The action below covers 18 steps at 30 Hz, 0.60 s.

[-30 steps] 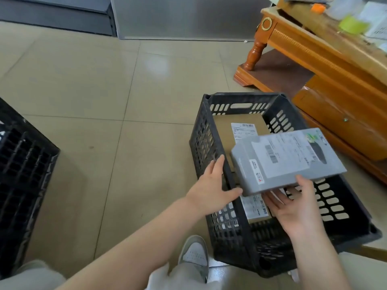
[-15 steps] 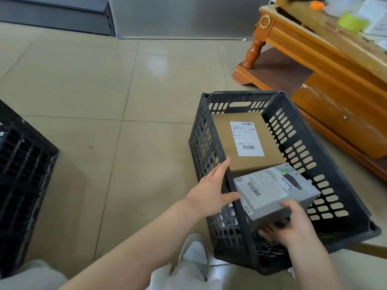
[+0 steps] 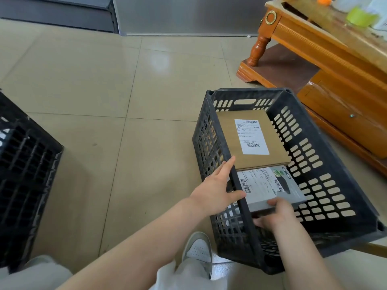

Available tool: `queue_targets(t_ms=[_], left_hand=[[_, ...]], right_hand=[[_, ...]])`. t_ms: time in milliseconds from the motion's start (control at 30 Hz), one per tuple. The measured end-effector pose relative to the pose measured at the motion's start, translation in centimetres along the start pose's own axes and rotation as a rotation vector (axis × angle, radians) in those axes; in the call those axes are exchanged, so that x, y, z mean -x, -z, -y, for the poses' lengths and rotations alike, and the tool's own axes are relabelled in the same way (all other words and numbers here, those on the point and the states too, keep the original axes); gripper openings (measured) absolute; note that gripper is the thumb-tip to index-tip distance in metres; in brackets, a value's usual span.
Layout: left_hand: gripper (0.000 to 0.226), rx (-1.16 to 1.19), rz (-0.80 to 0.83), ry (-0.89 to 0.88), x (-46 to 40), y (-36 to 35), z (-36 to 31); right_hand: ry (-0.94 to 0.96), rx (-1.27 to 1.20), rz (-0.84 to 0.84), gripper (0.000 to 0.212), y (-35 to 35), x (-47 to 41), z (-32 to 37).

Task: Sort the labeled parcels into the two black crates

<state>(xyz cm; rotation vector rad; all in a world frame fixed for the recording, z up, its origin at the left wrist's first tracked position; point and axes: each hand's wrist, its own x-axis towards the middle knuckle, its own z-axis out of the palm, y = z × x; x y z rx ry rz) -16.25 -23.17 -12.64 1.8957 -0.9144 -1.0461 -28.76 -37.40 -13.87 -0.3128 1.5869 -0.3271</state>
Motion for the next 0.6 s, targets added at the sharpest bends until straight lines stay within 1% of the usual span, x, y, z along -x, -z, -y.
queue_targets(t_ms=[67, 133, 233, 300, 367, 400, 467, 533, 600], left_hand=[[0.096, 0.001, -0.006, -0.002, -0.1, -0.1, 0.1], [0.096, -0.001, -0.010, -0.006, -0.1, -0.1, 0.2], [0.095, 0.016, -0.017, -0.010, -0.1, -0.2, 0.2], [0.094, 0.028, -0.024, -0.013, -0.1, -0.3, 0.2], [0.091, 0.040, -0.029, -0.009, 0.2, -0.4, 0.0], [0.090, 0.047, -0.017, -0.004, 0.3, -0.5, 0.2], [0.087, 0.051, -0.031, -0.003, 0.7, -0.6, 0.2], [0.083, 0.035, -0.027, 0.000, 1.1, -0.5, 0.3], [0.073, 0.013, -0.082, 0.018, 1.3, -0.1, 0.2]], right_hand=[[0.012, -0.036, 0.003, 0.036, -0.3, -0.3, 0.0], [0.010, -0.019, -0.024, 0.039, -0.6, -0.3, -0.1], [-0.002, 0.027, -0.058, 0.036, -0.5, -0.3, -0.2], [0.023, 0.047, -0.076, 0.034, -0.4, -0.4, -0.2], [0.074, 0.113, -0.098, 0.031, -0.7, 0.2, -0.5], [0.103, 0.147, -0.109, 0.034, -0.7, 0.5, -0.6], [0.216, 0.214, -0.155, 0.044, -0.8, 0.6, -0.6], [0.325, 0.246, -0.208, 0.047, -0.7, 0.7, -0.8], [0.449, 0.240, -0.254, 0.049, -0.9, 1.1, -0.8]])
